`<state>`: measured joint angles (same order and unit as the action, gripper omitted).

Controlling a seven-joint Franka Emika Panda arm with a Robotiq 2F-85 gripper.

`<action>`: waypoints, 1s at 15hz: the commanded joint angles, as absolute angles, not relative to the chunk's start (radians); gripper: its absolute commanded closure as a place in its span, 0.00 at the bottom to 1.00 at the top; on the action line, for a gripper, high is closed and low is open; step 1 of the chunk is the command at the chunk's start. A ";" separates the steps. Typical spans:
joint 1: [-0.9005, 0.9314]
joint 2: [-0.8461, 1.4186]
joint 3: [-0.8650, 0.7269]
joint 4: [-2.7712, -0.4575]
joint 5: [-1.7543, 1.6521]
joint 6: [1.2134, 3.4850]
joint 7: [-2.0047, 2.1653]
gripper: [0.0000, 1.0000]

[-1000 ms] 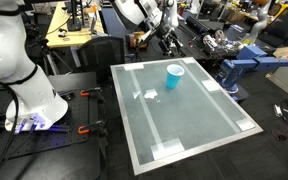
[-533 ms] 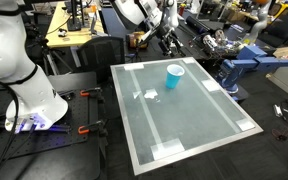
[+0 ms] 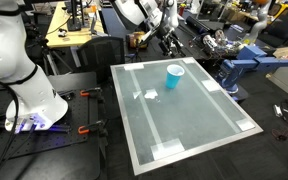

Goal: Place the marker on the table

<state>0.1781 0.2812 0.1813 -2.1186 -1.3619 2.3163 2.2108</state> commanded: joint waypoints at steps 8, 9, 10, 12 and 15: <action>0.151 0.255 0.151 -2.174 -1.345 2.412 2.237 0.38; 0.148 0.254 0.150 -2.179 -1.342 2.417 2.236 0.39; 0.146 0.253 0.148 -2.183 -1.340 2.425 2.235 0.38; 0.140 0.258 0.145 -2.186 -1.336 2.437 2.231 0.41; 0.136 0.260 0.144 -2.189 -1.331 2.450 2.227 0.51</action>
<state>0.1445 0.2811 0.1531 -2.1666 -1.3489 2.4052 2.2259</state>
